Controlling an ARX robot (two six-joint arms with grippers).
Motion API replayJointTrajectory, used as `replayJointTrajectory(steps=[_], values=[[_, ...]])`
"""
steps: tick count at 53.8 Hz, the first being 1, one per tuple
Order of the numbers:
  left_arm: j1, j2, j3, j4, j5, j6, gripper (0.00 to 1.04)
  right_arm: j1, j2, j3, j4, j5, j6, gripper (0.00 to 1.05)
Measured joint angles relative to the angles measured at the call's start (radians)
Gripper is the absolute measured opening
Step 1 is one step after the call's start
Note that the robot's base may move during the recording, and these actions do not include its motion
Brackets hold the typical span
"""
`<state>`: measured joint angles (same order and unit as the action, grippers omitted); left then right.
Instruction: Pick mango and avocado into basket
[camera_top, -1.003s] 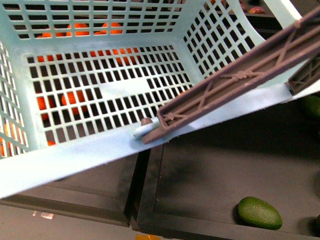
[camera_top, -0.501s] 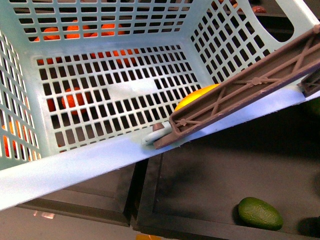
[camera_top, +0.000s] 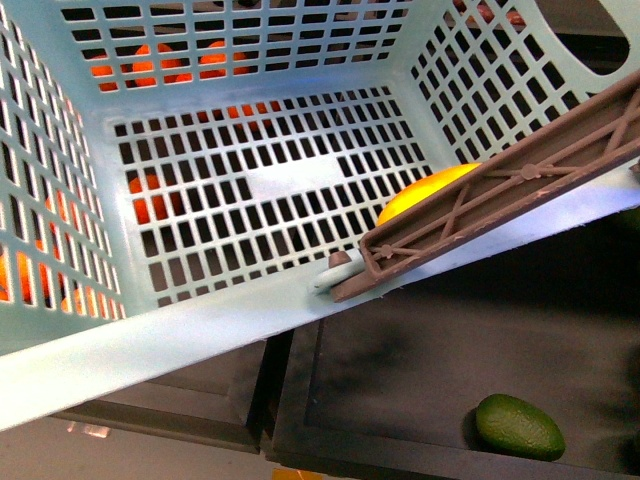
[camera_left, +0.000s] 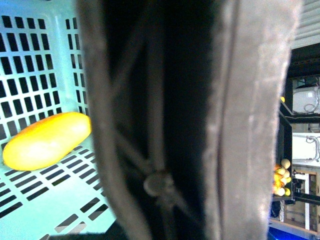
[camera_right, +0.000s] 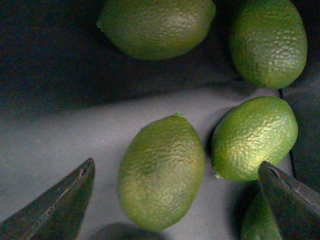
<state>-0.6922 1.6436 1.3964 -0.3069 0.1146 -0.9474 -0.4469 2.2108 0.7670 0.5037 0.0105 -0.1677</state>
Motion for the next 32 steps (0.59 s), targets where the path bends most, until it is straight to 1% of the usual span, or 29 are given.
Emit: replayJointTrajectory(steps=[16,32], values=[[0.000,0.000,0.000,0.000,-0.007,0.000,0.14,0.004,0.092,0.042,-0.012,0.010,-0.011,0.96],[0.000,0.000,0.000,0.000,-0.003,0.000,0.14,0.010,0.159,0.067,-0.015,0.042,-0.005,0.96]])
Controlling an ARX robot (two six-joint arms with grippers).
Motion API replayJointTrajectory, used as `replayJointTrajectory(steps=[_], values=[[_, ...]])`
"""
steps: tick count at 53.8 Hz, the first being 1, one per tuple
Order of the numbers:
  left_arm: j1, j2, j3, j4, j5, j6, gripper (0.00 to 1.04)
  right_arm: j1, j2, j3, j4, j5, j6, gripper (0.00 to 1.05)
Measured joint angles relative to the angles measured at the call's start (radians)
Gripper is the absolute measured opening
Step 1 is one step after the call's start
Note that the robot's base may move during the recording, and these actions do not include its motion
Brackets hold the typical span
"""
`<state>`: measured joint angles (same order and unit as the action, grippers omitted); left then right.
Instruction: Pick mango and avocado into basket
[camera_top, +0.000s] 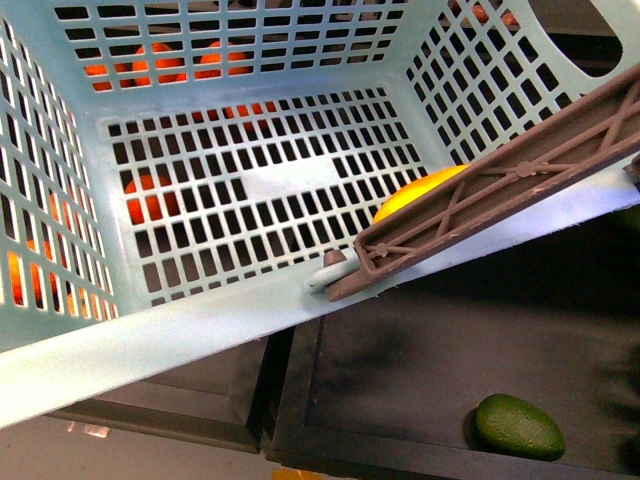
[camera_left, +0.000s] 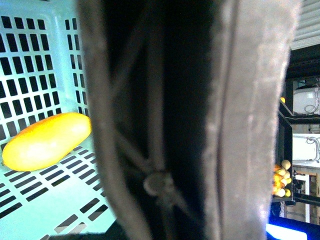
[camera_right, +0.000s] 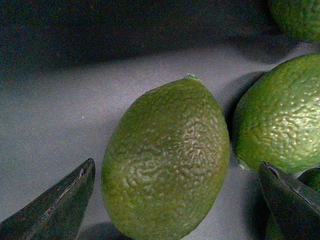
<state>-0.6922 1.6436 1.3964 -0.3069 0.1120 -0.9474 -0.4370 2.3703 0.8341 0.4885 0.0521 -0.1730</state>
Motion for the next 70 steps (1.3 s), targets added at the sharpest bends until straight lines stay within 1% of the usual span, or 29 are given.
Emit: replayJointTrajectory(steps=[32,63,66,69,70], values=[[0.000,0.000,0.000,0.000,-0.003,0.000,0.14,0.049,0.090,0.120,-0.062,0.031,0.053,0.96],[0.000,0.000,0.000,0.000,-0.003,0.000,0.14,0.048,0.122,0.142,-0.071,0.052,0.075,0.96],[0.000,0.000,0.000,0.000,-0.003,0.000,0.14,0.048,0.122,0.141,-0.071,0.055,0.076,0.92],[0.000,0.000,0.000,0.000,-0.003,0.000,0.14,0.047,0.122,0.139,-0.069,0.063,0.076,0.82],[0.000,0.000,0.000,0.000,-0.003,0.000,0.14,0.047,0.122,0.138,-0.069,0.064,0.076,0.81]])
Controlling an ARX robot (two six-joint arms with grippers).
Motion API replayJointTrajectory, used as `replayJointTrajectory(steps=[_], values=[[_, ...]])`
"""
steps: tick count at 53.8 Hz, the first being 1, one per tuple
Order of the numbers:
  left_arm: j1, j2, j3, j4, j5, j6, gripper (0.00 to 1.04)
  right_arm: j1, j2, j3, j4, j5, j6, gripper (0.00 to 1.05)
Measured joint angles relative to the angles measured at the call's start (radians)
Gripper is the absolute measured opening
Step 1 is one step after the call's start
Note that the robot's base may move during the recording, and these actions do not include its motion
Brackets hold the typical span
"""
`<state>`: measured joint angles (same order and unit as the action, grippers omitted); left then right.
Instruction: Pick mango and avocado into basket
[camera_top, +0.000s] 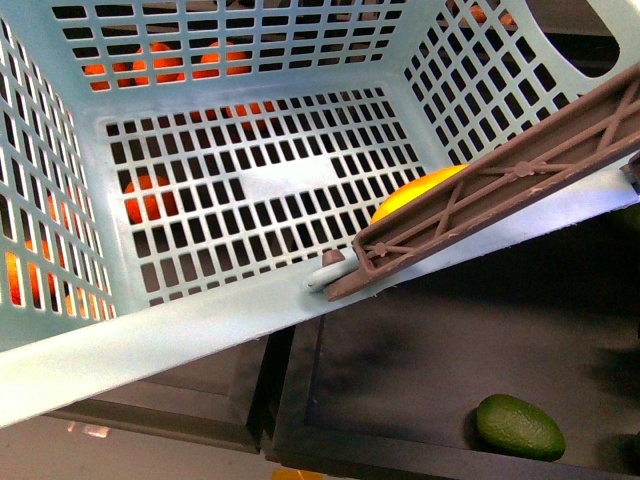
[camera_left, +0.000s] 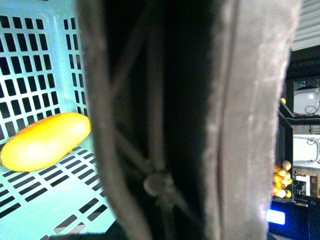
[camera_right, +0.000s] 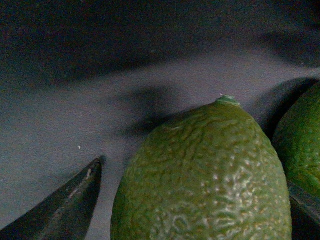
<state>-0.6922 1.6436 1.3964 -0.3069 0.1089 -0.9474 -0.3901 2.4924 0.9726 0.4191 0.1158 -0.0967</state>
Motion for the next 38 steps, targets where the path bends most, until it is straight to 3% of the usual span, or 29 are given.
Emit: replayJointTrajectory(steps=[9,26,38], values=[[0.000,0.000,0.000,0.000,0.000,0.000,0.14,-0.004,-0.001,-0.006,0.001,0.000,0.002,0.66],[0.000,0.000,0.000,0.000,0.001,0.000,0.14,-0.002,-0.098,-0.097,0.040,-0.036,0.026,0.64],[0.000,0.000,0.000,0.000,0.000,0.000,0.14,0.024,-0.470,-0.275,0.101,-0.188,0.026,0.64]])
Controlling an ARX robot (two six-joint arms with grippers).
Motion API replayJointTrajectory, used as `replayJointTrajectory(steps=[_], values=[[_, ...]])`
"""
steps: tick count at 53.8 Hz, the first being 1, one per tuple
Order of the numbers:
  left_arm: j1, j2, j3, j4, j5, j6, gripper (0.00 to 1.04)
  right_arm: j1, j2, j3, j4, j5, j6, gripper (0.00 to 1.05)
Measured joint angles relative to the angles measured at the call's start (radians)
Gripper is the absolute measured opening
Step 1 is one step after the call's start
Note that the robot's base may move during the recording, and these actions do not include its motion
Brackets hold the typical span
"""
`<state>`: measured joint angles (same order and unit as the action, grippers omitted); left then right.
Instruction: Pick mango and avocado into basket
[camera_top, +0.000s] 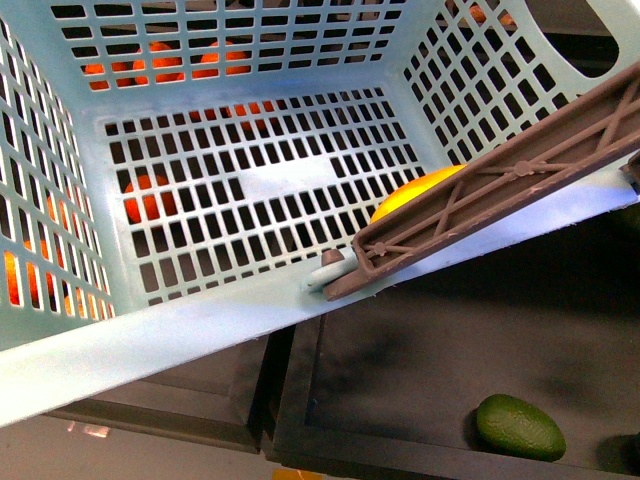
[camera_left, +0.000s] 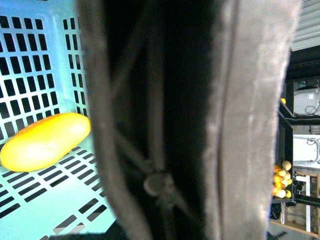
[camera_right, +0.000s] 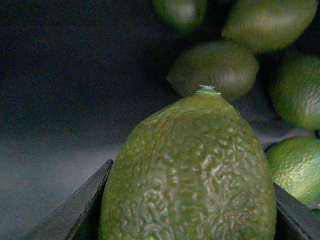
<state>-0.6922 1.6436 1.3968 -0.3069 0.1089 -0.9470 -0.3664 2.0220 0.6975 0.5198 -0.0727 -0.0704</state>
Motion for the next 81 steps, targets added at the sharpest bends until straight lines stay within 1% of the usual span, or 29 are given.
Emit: replayJointTrajectory(steps=[8,14,19,24,30,38,45,52,57,68,80,81], values=[[0.000,0.000,0.000,0.000,0.000,0.000,0.14,0.011,-0.200,-0.073,-0.042,-0.031,-0.002,0.64],[0.000,0.000,0.000,0.000,0.000,0.000,0.14,0.034,-0.450,-0.116,-0.143,-0.068,0.016,0.64],[0.000,0.000,0.000,0.000,0.002,0.000,0.14,0.080,-0.647,-0.113,-0.225,-0.072,0.059,0.64],[0.000,0.000,0.000,0.000,0.003,0.000,0.14,0.122,-0.739,-0.100,-0.264,-0.069,0.089,0.64],[0.000,0.000,0.000,0.000,0.002,0.000,0.14,0.202,-0.819,-0.073,-0.290,-0.036,0.139,0.64],[0.000,0.000,0.000,0.000,0.002,0.000,0.14,0.324,-0.832,-0.026,-0.291,0.039,0.214,0.64],[0.000,0.000,0.000,0.000,0.002,0.000,0.14,0.451,-0.786,0.023,-0.265,0.117,0.285,0.64],[0.000,0.000,0.000,0.000,0.002,0.000,0.14,0.564,-0.728,0.071,-0.244,0.169,0.325,0.64],[0.000,0.000,0.000,0.000,0.002,0.000,0.14,0.615,-0.700,0.089,-0.238,0.188,0.341,0.64],[0.000,0.000,0.000,0.000,-0.001,-0.002,0.14,0.689,-0.647,0.106,-0.218,0.228,0.351,0.64],[0.003,0.000,0.000,0.000,-0.011,0.000,0.14,0.719,-0.612,0.107,-0.206,0.245,0.378,0.64],[0.003,0.000,0.000,0.000,-0.011,0.000,0.14,0.720,-0.610,0.107,-0.204,0.245,0.378,0.65]])
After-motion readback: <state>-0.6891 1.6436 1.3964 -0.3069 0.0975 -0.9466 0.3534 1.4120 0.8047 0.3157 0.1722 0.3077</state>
